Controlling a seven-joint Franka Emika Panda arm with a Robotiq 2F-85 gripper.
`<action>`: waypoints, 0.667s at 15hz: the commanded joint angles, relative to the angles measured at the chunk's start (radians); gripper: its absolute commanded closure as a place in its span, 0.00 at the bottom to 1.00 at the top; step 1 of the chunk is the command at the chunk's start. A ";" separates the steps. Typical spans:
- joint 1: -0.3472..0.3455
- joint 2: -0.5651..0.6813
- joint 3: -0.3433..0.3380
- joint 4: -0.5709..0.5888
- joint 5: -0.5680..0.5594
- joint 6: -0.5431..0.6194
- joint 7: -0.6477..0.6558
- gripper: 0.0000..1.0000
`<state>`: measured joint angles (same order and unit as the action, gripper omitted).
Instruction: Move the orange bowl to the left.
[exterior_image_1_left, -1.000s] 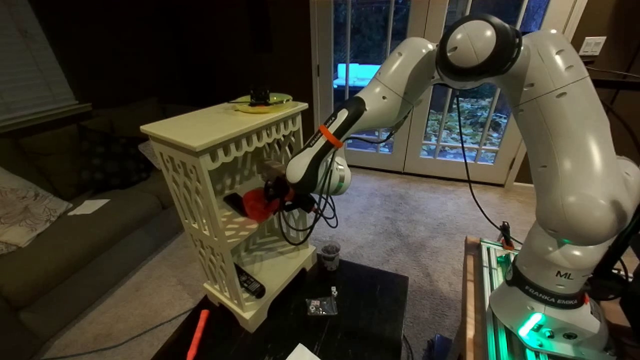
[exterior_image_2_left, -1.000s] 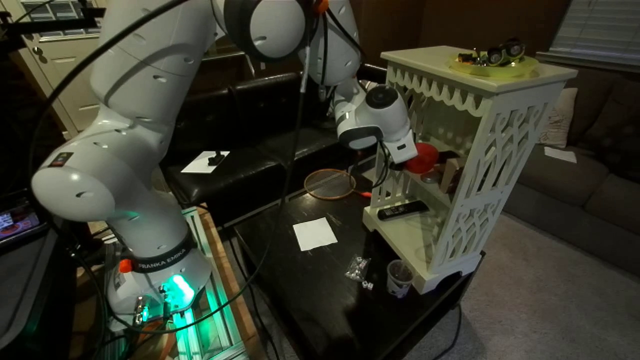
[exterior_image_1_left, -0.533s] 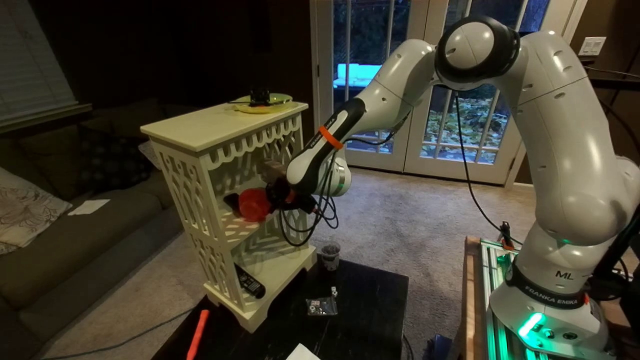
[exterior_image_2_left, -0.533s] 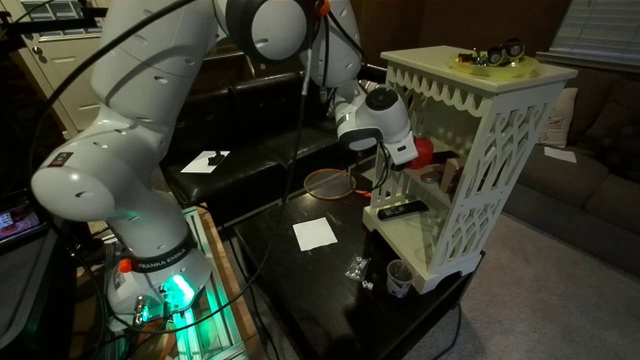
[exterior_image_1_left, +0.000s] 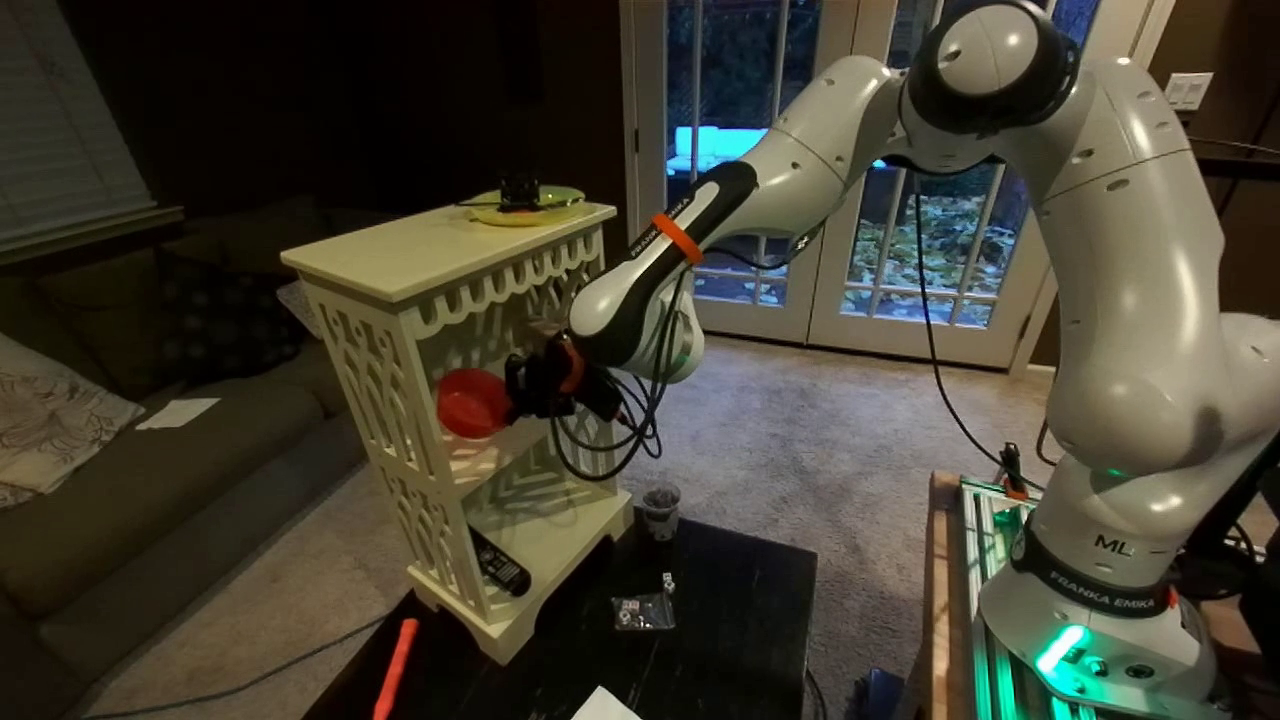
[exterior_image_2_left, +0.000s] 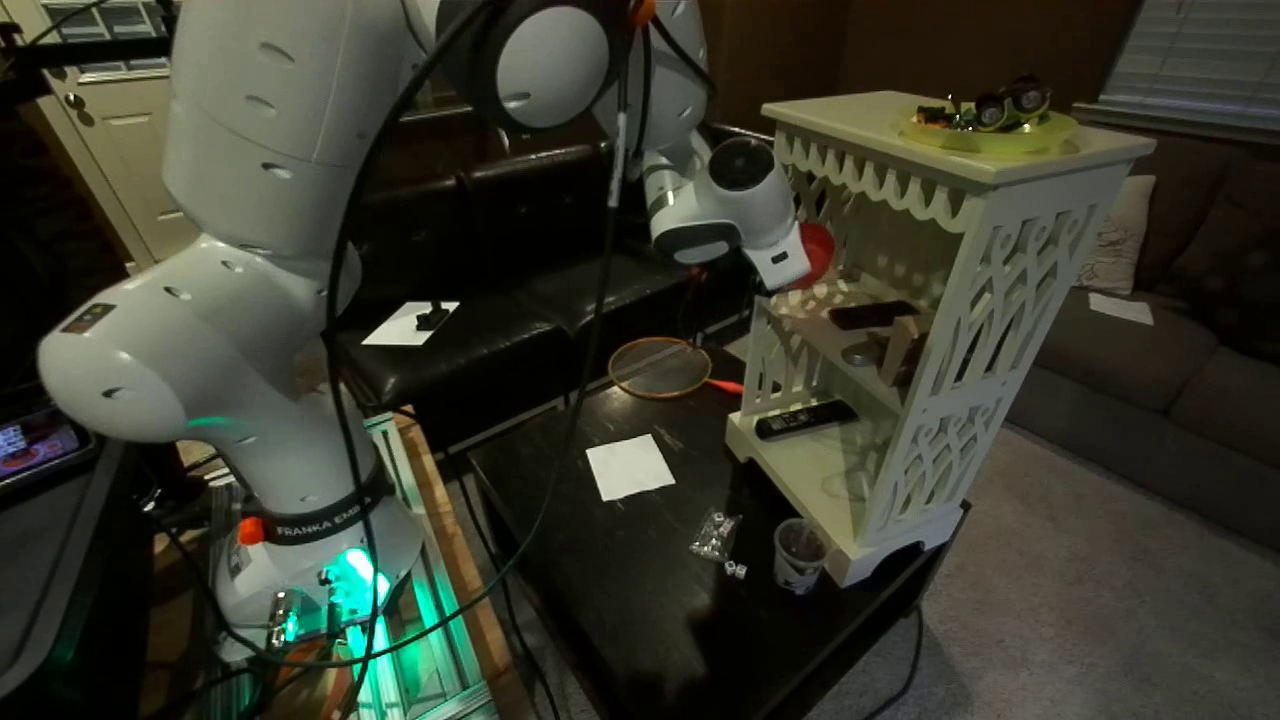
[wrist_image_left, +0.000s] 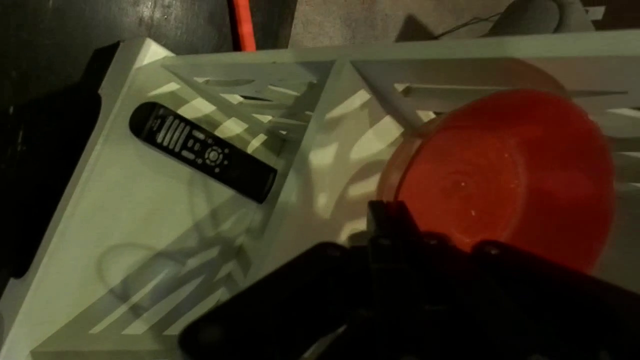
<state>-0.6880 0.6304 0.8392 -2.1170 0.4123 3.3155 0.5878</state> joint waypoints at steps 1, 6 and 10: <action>-0.030 0.034 0.036 0.001 0.011 0.040 -0.012 0.99; 0.013 0.020 -0.029 0.002 0.017 0.017 -0.005 0.97; 0.018 0.062 -0.015 0.019 0.019 0.074 0.004 0.99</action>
<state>-0.6807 0.6550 0.8149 -2.1167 0.4194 3.3367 0.5883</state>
